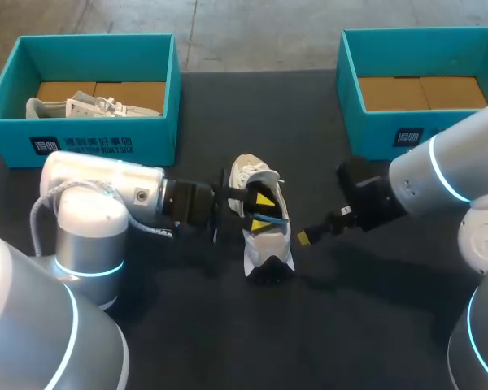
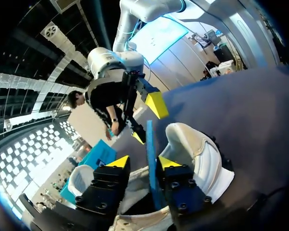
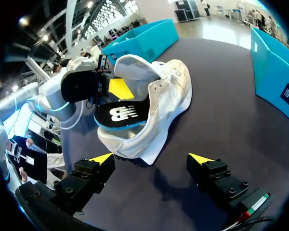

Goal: Take the shoe out of the shoebox, open the shoe tongue, remove and reinsert the insole, then place the shoe into the shoebox

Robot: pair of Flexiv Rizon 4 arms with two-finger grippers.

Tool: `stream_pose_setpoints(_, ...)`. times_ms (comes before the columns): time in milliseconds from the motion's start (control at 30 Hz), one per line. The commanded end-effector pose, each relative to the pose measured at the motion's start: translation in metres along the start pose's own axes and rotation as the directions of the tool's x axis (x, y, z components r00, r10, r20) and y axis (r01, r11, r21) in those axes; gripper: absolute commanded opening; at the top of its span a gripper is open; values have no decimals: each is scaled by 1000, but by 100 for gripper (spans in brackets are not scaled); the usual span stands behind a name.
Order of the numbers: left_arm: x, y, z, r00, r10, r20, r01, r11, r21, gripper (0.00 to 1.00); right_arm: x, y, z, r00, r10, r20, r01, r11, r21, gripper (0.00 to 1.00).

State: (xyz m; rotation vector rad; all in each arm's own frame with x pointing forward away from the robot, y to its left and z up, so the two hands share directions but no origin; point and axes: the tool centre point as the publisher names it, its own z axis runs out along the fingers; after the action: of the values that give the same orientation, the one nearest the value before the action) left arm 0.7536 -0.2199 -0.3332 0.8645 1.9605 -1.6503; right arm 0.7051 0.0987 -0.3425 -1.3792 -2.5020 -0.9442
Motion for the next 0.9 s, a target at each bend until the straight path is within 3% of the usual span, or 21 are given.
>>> stream_pose_setpoints(33, -1, -10, -8, 1000, 9, 14, -9, 1000, 4, 49, 1, -2, 0, 1000, 0, 4, 0, 1000, -1, 100)
stream_pose_setpoints(100, -1, -13, -10, 1000, 11, 17, -12, 1000, 7, 42, 1, -1, 0, 1000, -1, 4, 1, 1000, -1, 100)
stream_pose_setpoints(300, 2, -17, -11, 1000, 15, 12, -15, 1000, 16, 36, 0, -1, 0, 1000, -1, 4, 1, 1000, -2, 100)
stream_pose_setpoints(400, 5, -17, -10, 1000, 8, -1, -8, 1000, 23, 17, 0, -2, 0, 1000, 0, 4, 0, 1000, -1, 100)
stream_pose_setpoints(433, 7, -16, -9, 1000, 7, -7, -7, 1000, 24, 0, 0, -2, 0, 1000, 1, 4, -1, 1000, -2, 100)
stream_pose_setpoints(900, 14, 6, 0, 996, 43, -72, -43, 999, -2, 0, 0, -4, 1, 1000, 11, 5, -11, 1000, -4, 100)
